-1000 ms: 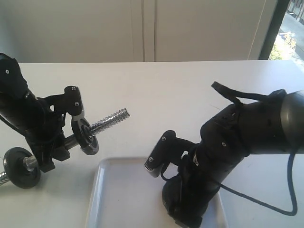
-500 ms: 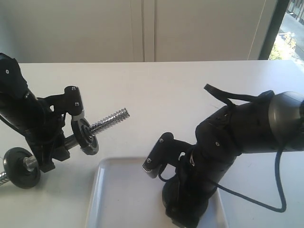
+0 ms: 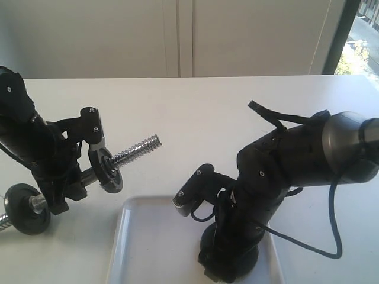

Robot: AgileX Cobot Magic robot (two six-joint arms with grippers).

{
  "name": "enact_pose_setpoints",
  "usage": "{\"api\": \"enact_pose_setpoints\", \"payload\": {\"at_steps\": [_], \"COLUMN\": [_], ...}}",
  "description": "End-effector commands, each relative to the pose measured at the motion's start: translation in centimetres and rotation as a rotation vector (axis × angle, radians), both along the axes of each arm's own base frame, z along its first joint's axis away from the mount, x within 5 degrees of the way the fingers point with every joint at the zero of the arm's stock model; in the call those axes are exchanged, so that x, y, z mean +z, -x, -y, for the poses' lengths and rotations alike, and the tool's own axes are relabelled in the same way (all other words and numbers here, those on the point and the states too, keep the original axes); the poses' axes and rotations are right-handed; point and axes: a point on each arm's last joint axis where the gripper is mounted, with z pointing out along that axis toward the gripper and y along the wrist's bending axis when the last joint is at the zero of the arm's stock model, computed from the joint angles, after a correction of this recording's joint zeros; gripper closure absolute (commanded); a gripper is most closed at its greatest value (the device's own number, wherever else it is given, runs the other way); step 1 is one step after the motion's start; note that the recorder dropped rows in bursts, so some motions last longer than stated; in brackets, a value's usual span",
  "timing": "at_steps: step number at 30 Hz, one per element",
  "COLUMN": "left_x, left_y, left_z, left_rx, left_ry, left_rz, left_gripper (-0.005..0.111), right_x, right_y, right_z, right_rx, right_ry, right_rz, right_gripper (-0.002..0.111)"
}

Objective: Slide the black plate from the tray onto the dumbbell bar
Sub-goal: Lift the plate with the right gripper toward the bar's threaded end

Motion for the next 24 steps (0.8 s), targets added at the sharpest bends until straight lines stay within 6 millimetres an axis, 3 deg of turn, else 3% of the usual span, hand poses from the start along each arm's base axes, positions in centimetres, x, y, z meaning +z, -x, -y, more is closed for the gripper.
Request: {"api": "enact_pose_setpoints", "payload": {"at_steps": [1, 3, 4, 9, 15, 20, 24], "left_x": [2.3, 2.3, 2.3, 2.3, 2.3, 2.3, 2.3], "left_y": [0.0, 0.0, 0.1, 0.1, 0.1, 0.1, 0.1], "left_z": [0.3, 0.3, 0.3, 0.3, 0.3, 0.3, 0.3], "left_rx": [0.026, 0.026, 0.025, 0.024, 0.020, -0.012, -0.014], "left_ry": [0.066, 0.066, 0.066, 0.065, 0.064, 0.055, 0.054], "left_rz": [0.061, 0.061, 0.060, 0.060, 0.061, 0.064, 0.065], "left_gripper": [0.107, 0.107, 0.107, 0.107, 0.107, 0.107, 0.107], "right_x": [-2.2, -0.3, 0.7, 6.0, 9.8, 12.3, 12.8], "right_y": [1.2, -0.3, -0.7, -3.5, -7.5, -9.9, -11.2], "right_z": [1.6, 0.5, 0.2, -0.6, 1.0, 2.1, 2.8], "right_rx": [0.074, 0.032, 0.013, -0.027, -0.148, -0.168, -0.142], "right_ry": [0.220, 0.194, 0.178, -0.031, -0.208, -0.453, -0.720], "right_rz": [-0.179, -0.128, -0.103, 0.148, 0.292, 0.281, 0.139], "right_gripper": [0.071, 0.102, 0.108, 0.108, 0.108, 0.108, 0.108]}}
